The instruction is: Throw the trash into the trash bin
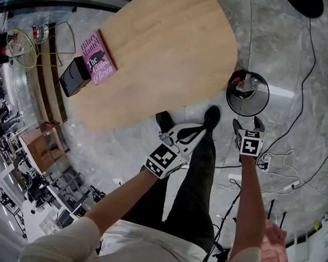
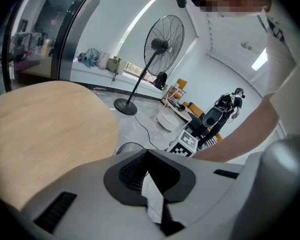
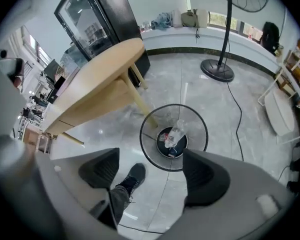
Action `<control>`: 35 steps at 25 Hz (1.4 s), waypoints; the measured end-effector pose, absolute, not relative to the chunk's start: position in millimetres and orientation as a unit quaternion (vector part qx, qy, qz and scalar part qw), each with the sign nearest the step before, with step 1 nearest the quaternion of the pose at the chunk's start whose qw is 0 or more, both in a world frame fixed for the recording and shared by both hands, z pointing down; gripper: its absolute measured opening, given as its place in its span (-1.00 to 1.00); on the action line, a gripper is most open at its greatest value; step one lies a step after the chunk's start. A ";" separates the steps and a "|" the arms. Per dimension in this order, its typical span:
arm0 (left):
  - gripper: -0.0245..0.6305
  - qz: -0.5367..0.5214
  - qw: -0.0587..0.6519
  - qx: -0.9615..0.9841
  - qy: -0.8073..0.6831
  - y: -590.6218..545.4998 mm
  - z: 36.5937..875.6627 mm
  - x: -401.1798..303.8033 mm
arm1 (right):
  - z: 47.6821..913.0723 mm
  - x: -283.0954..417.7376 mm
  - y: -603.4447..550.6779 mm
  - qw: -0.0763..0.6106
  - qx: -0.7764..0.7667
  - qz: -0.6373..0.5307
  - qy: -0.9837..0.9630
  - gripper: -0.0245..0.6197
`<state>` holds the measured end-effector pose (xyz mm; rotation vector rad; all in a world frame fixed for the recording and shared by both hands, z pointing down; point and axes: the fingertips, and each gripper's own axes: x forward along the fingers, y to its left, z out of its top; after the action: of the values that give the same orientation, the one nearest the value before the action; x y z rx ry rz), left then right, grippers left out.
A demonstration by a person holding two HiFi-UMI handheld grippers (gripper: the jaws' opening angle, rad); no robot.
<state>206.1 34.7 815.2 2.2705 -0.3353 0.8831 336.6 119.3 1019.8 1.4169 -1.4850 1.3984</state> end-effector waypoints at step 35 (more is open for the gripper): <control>-0.91 0.225 0.207 0.942 -0.138 -31.6 404.7 146.9 | 481.0 313.5 43.3 0.223 0.657 0.316 -0.647 -0.41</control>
<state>146.9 -31.6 404.7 2.6227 -0.3852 0.6277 313.5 43.3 481.0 1.8137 -1.7868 0.8719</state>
